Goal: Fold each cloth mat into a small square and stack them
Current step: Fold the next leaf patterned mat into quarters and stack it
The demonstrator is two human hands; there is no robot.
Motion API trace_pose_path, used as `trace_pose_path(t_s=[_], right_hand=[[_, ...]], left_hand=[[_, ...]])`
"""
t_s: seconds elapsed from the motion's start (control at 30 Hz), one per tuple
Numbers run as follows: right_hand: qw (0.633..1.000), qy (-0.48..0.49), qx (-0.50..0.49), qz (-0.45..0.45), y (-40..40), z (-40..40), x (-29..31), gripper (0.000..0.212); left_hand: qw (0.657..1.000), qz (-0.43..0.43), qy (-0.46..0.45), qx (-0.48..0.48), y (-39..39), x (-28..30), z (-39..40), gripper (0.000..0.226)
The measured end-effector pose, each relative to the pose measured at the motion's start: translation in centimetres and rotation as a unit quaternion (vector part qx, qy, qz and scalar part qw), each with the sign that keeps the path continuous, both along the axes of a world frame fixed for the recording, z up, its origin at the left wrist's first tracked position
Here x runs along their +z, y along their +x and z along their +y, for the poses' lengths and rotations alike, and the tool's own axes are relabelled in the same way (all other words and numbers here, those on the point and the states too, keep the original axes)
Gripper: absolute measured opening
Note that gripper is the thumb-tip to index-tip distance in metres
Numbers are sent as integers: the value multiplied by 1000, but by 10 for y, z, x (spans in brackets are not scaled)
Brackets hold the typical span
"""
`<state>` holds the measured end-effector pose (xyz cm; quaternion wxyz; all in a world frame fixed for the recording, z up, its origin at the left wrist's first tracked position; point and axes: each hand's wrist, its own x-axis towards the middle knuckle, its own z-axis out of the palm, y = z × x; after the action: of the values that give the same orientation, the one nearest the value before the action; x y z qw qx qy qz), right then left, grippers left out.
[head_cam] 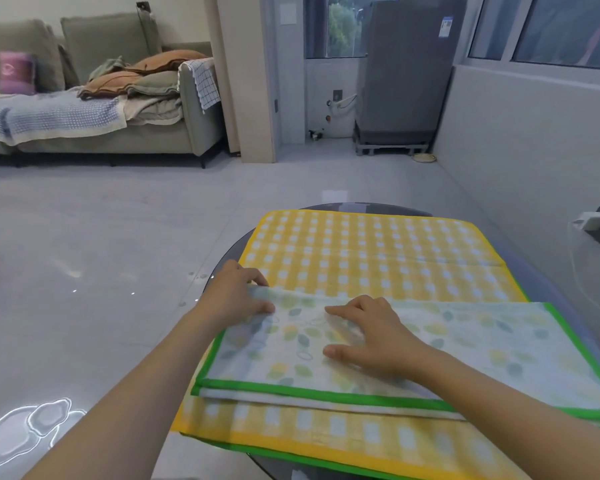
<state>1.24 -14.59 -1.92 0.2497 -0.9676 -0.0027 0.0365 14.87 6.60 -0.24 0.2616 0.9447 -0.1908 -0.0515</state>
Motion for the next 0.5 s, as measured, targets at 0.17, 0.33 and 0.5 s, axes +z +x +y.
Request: trace_pose_path(t_s=[0.17,0.33,0.5], right_hand=[[998,-62,17,26,-2,7,3,85],[992,-108,22,58,-4,11,3,99],[992,-115,27,53,-8,13,4,100]], left_hand=[[986,71,-143,41,0,9,11,27],[956,135,-253,59,-4,24,13,22],[919,191,-341,49,-9,46,-3,19]])
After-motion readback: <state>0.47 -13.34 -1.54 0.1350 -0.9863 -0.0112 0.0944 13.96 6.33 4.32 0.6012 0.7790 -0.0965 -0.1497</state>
